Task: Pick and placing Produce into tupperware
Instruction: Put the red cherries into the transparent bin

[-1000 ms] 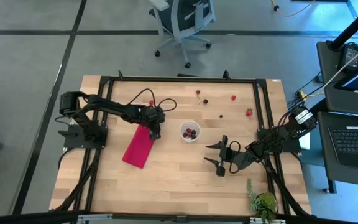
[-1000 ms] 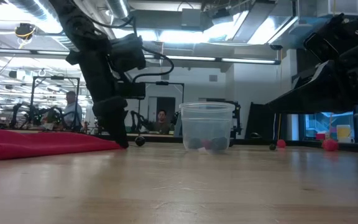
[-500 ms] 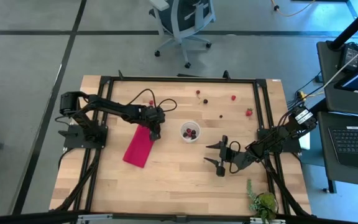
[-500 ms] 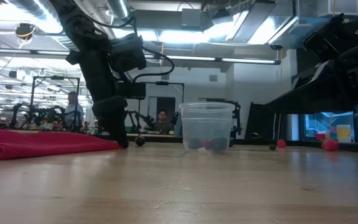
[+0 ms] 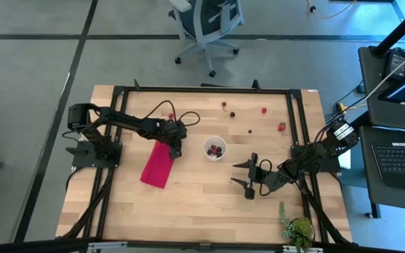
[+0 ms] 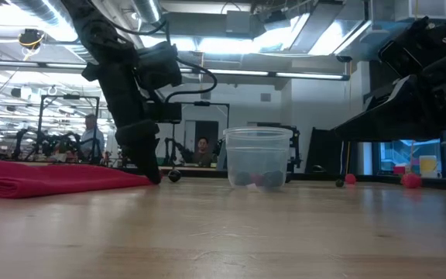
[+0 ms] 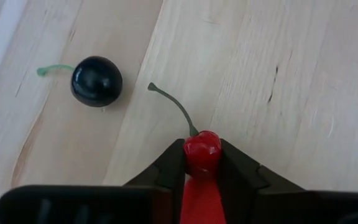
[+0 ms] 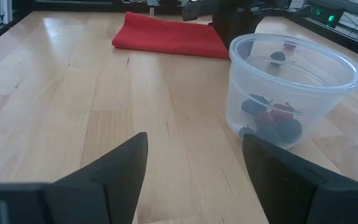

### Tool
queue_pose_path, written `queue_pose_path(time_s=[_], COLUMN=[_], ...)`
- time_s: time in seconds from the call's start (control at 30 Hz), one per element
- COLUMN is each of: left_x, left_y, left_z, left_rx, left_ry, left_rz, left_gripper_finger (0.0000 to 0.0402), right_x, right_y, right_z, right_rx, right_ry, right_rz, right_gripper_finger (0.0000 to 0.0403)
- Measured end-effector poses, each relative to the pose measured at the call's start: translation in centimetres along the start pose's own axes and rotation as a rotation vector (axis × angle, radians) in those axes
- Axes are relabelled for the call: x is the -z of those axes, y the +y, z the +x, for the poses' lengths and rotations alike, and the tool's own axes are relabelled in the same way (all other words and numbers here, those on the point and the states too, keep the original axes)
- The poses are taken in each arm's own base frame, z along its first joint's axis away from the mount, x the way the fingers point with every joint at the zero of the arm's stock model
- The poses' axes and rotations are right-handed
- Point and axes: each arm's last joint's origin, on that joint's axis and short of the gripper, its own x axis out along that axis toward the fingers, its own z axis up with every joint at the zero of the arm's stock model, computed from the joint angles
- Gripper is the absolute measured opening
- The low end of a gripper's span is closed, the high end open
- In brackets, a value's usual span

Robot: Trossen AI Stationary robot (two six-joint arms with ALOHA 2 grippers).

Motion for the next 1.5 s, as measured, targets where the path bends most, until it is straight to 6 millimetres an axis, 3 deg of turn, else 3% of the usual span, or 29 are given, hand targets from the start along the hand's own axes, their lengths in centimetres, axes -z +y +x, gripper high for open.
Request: queue_pose_path(time_s=[0.73, 1.07, 1.27, 1.5], left_x=[-1.2, -4.8, -7.5, -9.5], left_y=[-0.3, -2.6, -4.1, -5.6], left_z=[-2.1, -4.3, -6.7, -8.0], left_rx=[0.14, 0.343, 0.352, 0.347], left_ry=[-0.14, -0.355, -0.416, -0.474], left_rz=[-0.005, 0.115, 0.212, 0.28], left_gripper_finger=[0.0059, 0.006, 0.0056, 0.006], right_x=[0.0, 0.0, 0.0, 0.0], right_y=[0.0, 0.0, 0.0, 0.0], right_z=[0.0, 0.0, 0.0, 0.0], right_rx=[0.0, 0.0, 0.0, 0.0], right_ry=[0.0, 0.001, 0.001, 0.001], right_rz=[-0.004, -0.005, -0.005, -0.005], right_gripper_finger=[0.0264, 0.0264, 0.0264, 0.0264])
